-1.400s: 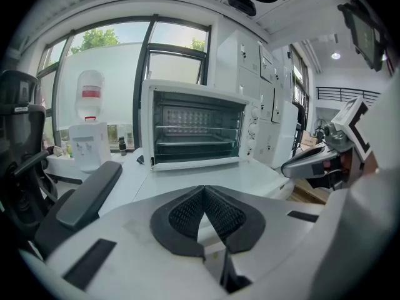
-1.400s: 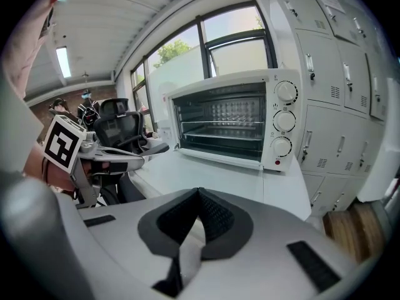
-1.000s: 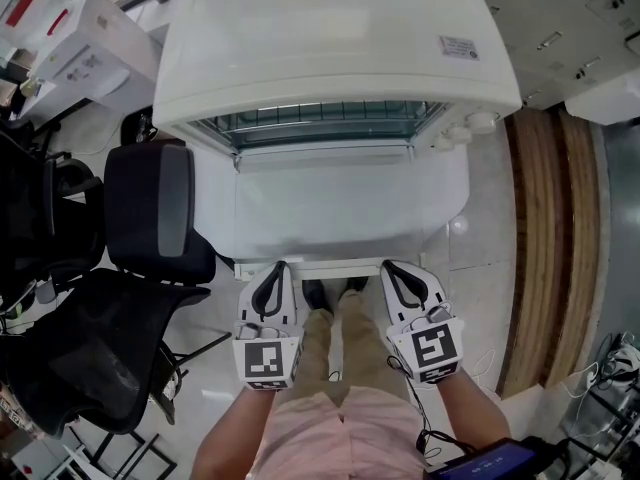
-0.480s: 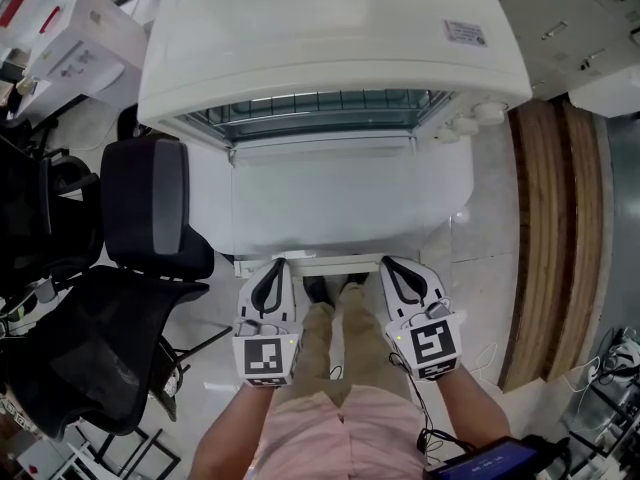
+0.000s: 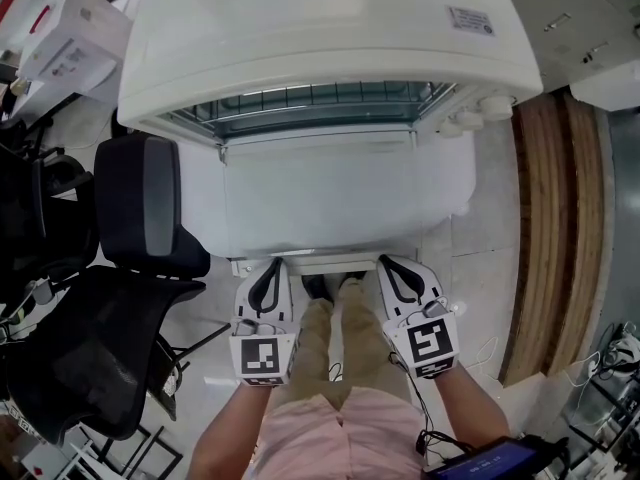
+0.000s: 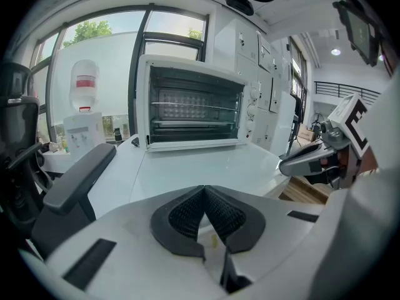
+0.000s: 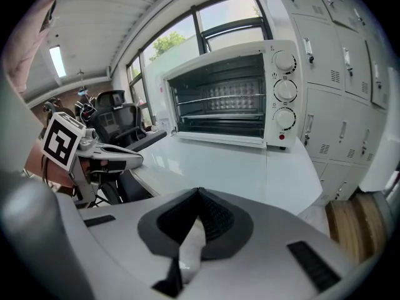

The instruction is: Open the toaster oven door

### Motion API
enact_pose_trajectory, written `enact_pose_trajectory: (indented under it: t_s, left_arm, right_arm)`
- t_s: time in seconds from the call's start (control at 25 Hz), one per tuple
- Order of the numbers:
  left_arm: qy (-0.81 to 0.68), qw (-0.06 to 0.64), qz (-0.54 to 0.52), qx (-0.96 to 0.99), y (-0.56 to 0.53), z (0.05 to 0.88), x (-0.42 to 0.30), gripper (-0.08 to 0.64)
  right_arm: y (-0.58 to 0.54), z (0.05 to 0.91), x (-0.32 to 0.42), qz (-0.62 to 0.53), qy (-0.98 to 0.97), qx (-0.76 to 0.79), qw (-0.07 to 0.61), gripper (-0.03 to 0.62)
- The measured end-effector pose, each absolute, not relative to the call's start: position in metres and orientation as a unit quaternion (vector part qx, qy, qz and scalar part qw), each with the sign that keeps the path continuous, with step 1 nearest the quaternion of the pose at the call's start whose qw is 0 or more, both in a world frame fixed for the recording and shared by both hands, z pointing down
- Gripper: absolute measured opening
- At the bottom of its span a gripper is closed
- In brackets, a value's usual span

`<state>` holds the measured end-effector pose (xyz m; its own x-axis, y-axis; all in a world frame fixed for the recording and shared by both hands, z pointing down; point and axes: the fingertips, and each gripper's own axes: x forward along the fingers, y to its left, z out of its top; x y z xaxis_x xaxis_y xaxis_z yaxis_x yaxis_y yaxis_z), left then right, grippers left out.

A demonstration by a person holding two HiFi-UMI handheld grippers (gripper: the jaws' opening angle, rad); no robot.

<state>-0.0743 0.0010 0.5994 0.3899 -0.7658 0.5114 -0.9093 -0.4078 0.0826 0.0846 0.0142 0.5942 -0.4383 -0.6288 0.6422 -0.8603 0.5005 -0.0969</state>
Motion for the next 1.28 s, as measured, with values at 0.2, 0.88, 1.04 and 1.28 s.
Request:
enact_pose_trajectory:
  t_s: [0.2, 0.88, 1.04, 1.28]
  left_arm:
    - [-0.514, 0.18, 0.205, 0.813, 0.002, 0.608, -0.075, 0.012]
    - [-0.514, 0.19, 0.211, 0.809, 0.0, 0.628, -0.073, 0.012]
    - [-0.514, 0.186, 0.211, 0.811, 0.0, 0.629, -0.074, 0.012]
    - [-0.51, 0.188, 0.213, 0.811, 0.001, 0.629, -0.073, 0.012]
  right_arm:
    - [0.015, 0.602, 0.085, 0.215, -0.82, 0.453, 0.277, 0.002]
    - [0.013, 0.624, 0.086, 0.221, -0.819, 0.449, 0.281, 0.002]
    - [0.013, 0.625, 0.086, 0.218, -0.821, 0.448, 0.278, 0.001]
    - [0.014, 0.625, 0.086, 0.22, -0.821, 0.445, 0.281, 0.002]
